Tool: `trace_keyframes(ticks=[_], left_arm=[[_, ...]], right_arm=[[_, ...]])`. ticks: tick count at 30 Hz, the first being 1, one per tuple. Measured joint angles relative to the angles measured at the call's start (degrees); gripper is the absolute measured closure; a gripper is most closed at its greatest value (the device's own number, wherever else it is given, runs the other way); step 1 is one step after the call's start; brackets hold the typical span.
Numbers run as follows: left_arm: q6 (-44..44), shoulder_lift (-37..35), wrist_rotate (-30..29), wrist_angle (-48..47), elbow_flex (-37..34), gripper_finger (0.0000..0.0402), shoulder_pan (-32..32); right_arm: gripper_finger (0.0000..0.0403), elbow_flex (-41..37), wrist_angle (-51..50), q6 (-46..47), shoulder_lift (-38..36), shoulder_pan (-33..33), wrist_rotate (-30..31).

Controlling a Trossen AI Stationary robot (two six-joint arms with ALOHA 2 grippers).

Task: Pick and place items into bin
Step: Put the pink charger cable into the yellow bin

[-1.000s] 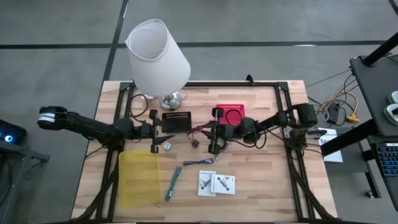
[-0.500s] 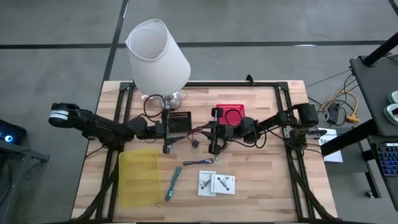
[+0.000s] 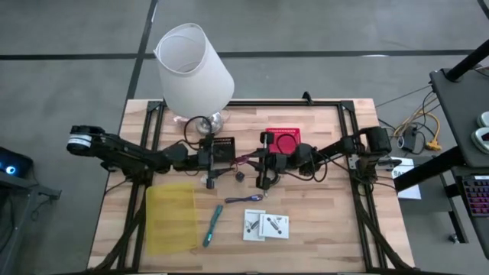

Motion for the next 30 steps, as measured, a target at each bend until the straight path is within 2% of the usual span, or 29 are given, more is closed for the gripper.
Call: trace_keyframes(ticks=[6, 9, 23, 30], left_arm=[[0.37, 0.09, -0.01, -0.09, 0.04, 0.0214, 0.0], [2.77, 0.14, -0.01, -0.07, 0.04, 0.0229, 0.0], [3.08, -0.06, -0.32, -0.11, 0.16, 0.0376, 0.01], [3.13, -0.1, -0.36, -0.12, 0.15, 0.0378, 0.02]], right_arm=[[0.0384, 0.0, 0.0, 0.06, -0.07, 0.02, 0.0], [0.0384, 0.0, 0.0, 0.1, -0.07, 0.02, 0.0], [0.0375, 0.24, -0.13, 0.12, -0.09, 0.07, 0.02], [0.0338, 0.26, -0.19, -0.07, -0.09, 0.07, 0.06]])
